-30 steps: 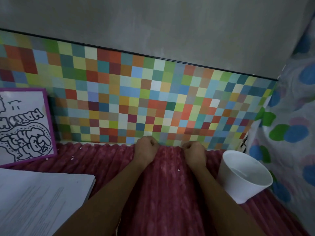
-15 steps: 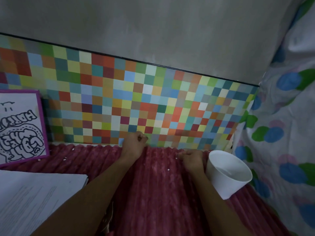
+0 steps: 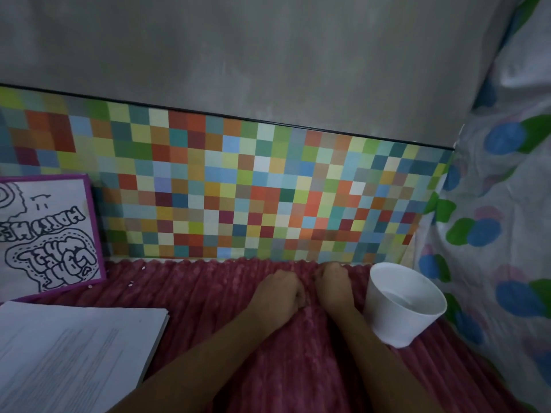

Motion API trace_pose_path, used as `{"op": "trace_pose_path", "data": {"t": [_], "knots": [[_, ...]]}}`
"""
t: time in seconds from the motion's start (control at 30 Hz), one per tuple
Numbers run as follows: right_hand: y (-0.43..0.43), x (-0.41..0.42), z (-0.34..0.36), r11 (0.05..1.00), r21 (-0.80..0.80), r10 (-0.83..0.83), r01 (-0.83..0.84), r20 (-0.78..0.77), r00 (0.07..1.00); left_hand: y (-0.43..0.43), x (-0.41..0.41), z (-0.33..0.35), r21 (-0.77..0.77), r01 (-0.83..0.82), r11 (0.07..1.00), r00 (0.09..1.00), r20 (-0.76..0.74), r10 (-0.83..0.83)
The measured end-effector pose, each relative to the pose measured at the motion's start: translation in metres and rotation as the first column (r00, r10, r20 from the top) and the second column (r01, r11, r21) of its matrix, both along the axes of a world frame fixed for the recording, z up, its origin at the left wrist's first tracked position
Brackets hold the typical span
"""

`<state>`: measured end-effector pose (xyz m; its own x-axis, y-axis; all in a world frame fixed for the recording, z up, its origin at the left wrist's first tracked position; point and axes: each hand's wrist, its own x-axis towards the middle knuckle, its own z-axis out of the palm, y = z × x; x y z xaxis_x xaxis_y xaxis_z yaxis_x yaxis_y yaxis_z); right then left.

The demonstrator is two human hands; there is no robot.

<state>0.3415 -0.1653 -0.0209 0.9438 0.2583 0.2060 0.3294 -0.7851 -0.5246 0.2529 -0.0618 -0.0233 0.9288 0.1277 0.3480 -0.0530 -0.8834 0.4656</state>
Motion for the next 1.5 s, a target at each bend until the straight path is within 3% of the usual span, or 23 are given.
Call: {"op": "trace_pose_path", "data": {"t": [0.17,0.23,0.4,0.5,0.57,0.67,0.77,0.83,1.0,1.17,1.37,1.5], "knots": [[0.001,0.007,0.022,0.988,0.15,-0.025,0.017,0.047,0.999,-0.001,-0.002,0.0,0.03,-0.019,0.999,1.0,0.014,0.019],[0.001,0.001,0.045,0.992,0.123,-0.007,-0.007,0.111,0.994,0.001,0.0,-0.003,-0.012,-0.019,1.0,1.0,0.009,0.019],[-0.04,-0.017,0.1,0.978,0.204,0.005,-0.048,0.209,0.978,0.015,0.007,0.0,-0.403,-0.05,0.914,0.993,-0.115,0.004],[-0.085,-0.015,0.119,0.988,0.149,0.013,-0.043,0.192,0.981,0.021,0.008,0.011,-0.616,-0.123,0.778,0.986,-0.163,0.026],[-0.109,-0.01,0.124,0.996,0.086,0.011,-0.025,0.161,0.987,0.016,0.009,0.02,-0.661,-0.136,0.738,0.988,-0.146,0.051],[-0.129,-0.004,0.121,1.0,-0.003,0.026,-0.025,0.091,0.996,-0.013,0.02,0.041,-0.576,-0.007,0.818,0.997,0.062,0.053],[-0.137,-0.001,0.115,0.993,-0.093,0.069,-0.068,0.015,0.997,-0.059,0.031,0.071,-0.474,0.197,0.858,0.972,0.211,-0.106],[-0.14,-0.002,0.113,0.987,-0.139,0.086,-0.085,-0.001,0.996,-0.083,0.038,0.086,-0.35,0.289,0.891,0.948,0.231,-0.217],[-0.144,-0.009,0.11,0.993,-0.117,0.021,-0.01,0.089,0.996,-0.107,0.046,0.09,-0.057,0.163,0.985,0.965,0.215,-0.147],[-0.148,-0.015,0.116,0.998,-0.027,-0.06,0.062,0.052,0.997,-0.113,0.042,0.093,-0.139,0.06,0.988,0.977,0.211,-0.03],[-0.158,-0.015,0.12,0.978,-0.179,0.093,-0.103,-0.061,0.994,-0.106,0.053,0.08,-0.183,0.176,0.967,0.984,0.003,-0.179],[-0.162,-0.014,0.12,0.977,-0.133,0.152,-0.164,-0.1,0.983,-0.108,0.051,0.074,-0.247,0.173,0.953,0.982,0.115,-0.149]]}}
